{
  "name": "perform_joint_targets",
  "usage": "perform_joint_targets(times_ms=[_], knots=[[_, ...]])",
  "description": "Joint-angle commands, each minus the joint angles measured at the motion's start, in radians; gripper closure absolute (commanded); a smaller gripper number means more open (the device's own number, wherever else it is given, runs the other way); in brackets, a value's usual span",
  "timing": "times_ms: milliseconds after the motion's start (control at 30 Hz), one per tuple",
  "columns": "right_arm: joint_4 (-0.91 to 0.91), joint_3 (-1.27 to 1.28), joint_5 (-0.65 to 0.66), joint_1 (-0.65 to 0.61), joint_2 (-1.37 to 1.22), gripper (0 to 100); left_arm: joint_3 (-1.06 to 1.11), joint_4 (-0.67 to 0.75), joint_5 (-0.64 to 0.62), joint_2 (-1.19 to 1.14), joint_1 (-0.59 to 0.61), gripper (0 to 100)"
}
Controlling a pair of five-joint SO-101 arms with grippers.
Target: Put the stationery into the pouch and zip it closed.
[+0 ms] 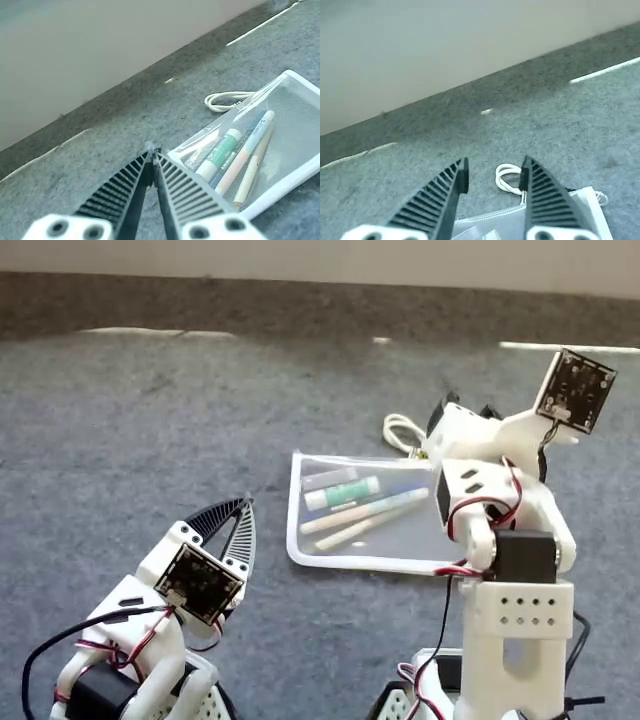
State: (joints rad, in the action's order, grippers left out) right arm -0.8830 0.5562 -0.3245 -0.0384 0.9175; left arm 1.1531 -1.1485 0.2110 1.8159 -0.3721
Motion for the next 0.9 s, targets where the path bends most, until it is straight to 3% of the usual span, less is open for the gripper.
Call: perform_joint_targets(times_ms=[0, 133, 333, 567, 867], knots=[[-0.004, -0.019, 0.071, -0.022, 0.053, 92.0, -0.004, 0.035, 0.009, 0.001, 0.022, 100], [-0.015, 0.007, 0.124, -0.035, 0.099, 99.0, -0.004, 0.094, 0.009, 0.001, 0.154, 100], [-0.015, 0.163, 0.189, -0.035, 0.285, 99.0, -0.004, 0.101, 0.003, 0.001, 0.305, 100], [-0.013, 0.309, 0.242, -0.035, 0.507, 99.0, 0.027, 0.101, 0.003, 0.001, 0.377, 100], [-0.013, 0.476, 0.236, -0.035, 0.720, 98.9, 0.174, 0.103, 0.003, 0.001, 0.378, 100]])
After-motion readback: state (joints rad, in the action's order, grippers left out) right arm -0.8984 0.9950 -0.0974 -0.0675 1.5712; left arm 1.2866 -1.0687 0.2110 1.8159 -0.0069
